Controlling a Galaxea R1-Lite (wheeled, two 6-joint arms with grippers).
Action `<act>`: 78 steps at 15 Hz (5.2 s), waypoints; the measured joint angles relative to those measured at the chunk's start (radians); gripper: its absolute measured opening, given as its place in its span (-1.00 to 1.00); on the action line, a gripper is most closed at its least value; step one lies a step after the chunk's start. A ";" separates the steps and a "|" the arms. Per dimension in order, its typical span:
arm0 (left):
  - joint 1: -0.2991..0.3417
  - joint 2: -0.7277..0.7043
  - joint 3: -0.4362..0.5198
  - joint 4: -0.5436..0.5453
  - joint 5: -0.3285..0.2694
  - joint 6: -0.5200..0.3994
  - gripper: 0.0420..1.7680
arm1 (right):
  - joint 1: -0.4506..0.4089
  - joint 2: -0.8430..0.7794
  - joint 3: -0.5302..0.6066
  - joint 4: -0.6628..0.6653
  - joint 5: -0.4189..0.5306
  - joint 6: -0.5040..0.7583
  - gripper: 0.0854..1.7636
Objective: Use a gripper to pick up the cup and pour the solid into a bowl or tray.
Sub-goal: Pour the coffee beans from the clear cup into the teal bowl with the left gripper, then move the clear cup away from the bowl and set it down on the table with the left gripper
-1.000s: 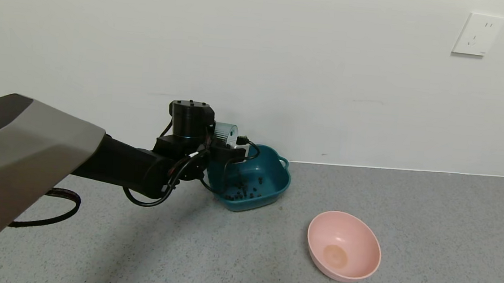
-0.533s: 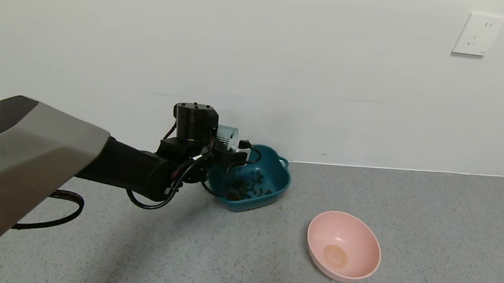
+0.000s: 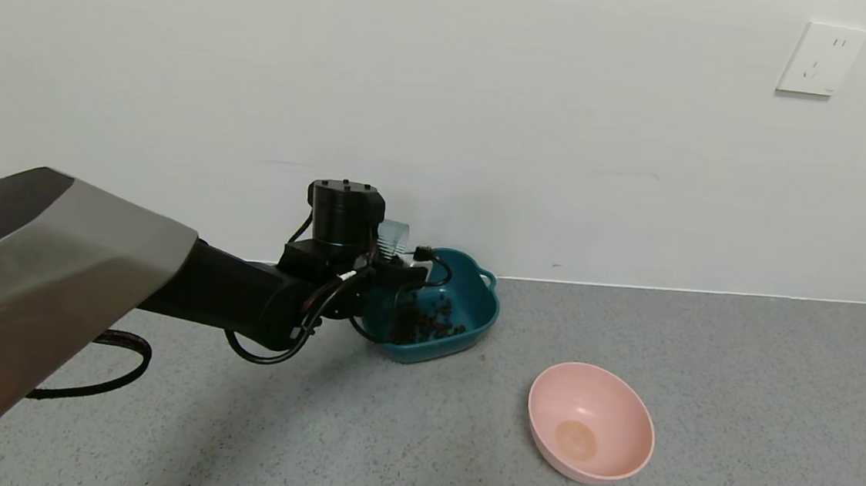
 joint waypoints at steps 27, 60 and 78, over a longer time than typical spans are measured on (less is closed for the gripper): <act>-0.002 -0.013 0.055 -0.014 -0.056 -0.339 0.49 | 0.000 0.000 0.000 0.000 0.000 0.000 0.94; 0.394 -0.076 0.573 -0.582 -0.684 -1.567 0.49 | 0.000 0.000 0.000 0.000 0.000 0.000 0.94; 0.434 0.261 0.276 -0.518 -0.614 -1.644 0.49 | 0.000 0.000 0.000 0.000 0.000 0.000 0.94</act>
